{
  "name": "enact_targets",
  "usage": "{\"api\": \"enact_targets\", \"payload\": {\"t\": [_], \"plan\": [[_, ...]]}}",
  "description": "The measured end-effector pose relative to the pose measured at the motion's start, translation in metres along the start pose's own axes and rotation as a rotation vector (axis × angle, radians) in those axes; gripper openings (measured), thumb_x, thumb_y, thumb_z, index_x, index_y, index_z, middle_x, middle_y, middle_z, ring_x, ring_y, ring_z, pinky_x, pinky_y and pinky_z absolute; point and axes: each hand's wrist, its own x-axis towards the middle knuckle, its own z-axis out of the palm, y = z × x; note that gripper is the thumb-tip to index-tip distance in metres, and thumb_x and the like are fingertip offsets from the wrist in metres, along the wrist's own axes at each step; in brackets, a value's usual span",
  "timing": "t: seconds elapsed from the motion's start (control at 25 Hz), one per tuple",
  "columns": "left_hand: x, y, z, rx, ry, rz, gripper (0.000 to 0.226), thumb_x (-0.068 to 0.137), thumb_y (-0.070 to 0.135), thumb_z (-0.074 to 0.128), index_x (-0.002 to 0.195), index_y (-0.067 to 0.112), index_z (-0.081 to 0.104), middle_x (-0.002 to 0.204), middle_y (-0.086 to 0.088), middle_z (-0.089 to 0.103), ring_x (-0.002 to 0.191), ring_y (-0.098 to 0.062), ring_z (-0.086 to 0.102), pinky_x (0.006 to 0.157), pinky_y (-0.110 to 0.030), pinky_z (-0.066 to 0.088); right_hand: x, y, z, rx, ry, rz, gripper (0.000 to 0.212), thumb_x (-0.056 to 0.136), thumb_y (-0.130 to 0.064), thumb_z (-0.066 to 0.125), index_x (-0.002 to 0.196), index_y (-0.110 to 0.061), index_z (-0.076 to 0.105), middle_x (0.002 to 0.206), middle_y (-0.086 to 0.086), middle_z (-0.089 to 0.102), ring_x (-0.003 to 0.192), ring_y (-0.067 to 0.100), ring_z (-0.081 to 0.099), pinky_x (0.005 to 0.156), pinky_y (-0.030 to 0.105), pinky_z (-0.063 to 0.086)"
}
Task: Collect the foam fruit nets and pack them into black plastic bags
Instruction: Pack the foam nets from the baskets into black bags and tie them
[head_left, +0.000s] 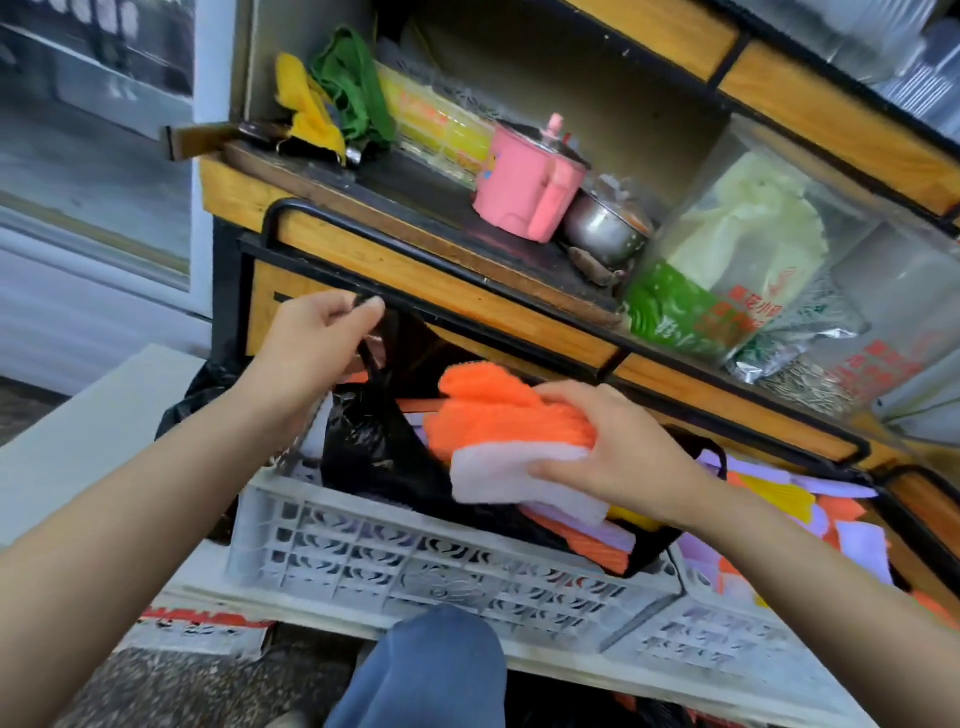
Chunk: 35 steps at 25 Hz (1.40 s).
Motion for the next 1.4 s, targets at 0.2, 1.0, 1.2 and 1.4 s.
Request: {"api": "enact_targets", "payload": {"t": [0.2, 1.0, 1.2, 1.4], "plan": [[-0.005, 0.002, -0.003, -0.164, 0.005, -0.048, 0.02, 0.097, 0.022, 0.05, 0.084, 0.008, 0.057, 0.079, -0.008, 0.062, 0.078, -0.018, 0.064, 0.086, -0.039, 0.055, 0.041, 0.008, -0.002, -0.2, 0.209, 0.183, 0.061, 0.078, -0.039, 0.067, 0.131, -0.023, 0.043, 0.126, -0.002, 0.054, 0.115, 0.023, 0.045, 0.084, 0.035, 0.041], [-0.024, 0.0, -0.011, -0.021, -0.013, -0.014, 0.024, 0.096, 0.025, 0.051, 0.076, 0.014, 0.058, 0.075, -0.001, 0.068, 0.089, -0.025, 0.066, 0.095, -0.048, 0.049, 0.071, -0.018, 0.075, -0.618, 0.037, 0.013, 0.043, 0.093, -0.034, 0.052, 0.132, -0.016, 0.045, 0.13, 0.005, 0.049, 0.121, 0.027, 0.037, 0.095, 0.036, 0.032], [-0.03, 0.0, -0.002, 0.025, -0.033, 0.032, 0.01, 0.095, 0.012, 0.052, 0.093, 0.017, 0.06, 0.077, 0.0, 0.071, 0.08, -0.018, 0.068, 0.089, -0.043, 0.054, 0.051, -0.012, 0.083, -0.33, -0.097, -0.135, 0.043, 0.094, -0.015, 0.051, 0.135, -0.012, 0.037, 0.133, 0.01, 0.05, 0.123, 0.026, 0.043, 0.093, 0.036, 0.039], [-0.036, 0.005, 0.024, 0.309, -0.119, 0.167, 0.01, 0.092, 0.014, 0.056, 0.089, 0.023, 0.059, 0.091, 0.004, 0.068, 0.093, -0.017, 0.064, 0.093, -0.04, 0.049, 0.02, 0.012, 0.068, -0.392, -0.037, -0.239, 0.051, 0.099, -0.02, 0.042, 0.147, -0.016, 0.025, 0.154, 0.002, 0.023, 0.14, 0.02, 0.022, 0.109, 0.032, 0.024]]}}
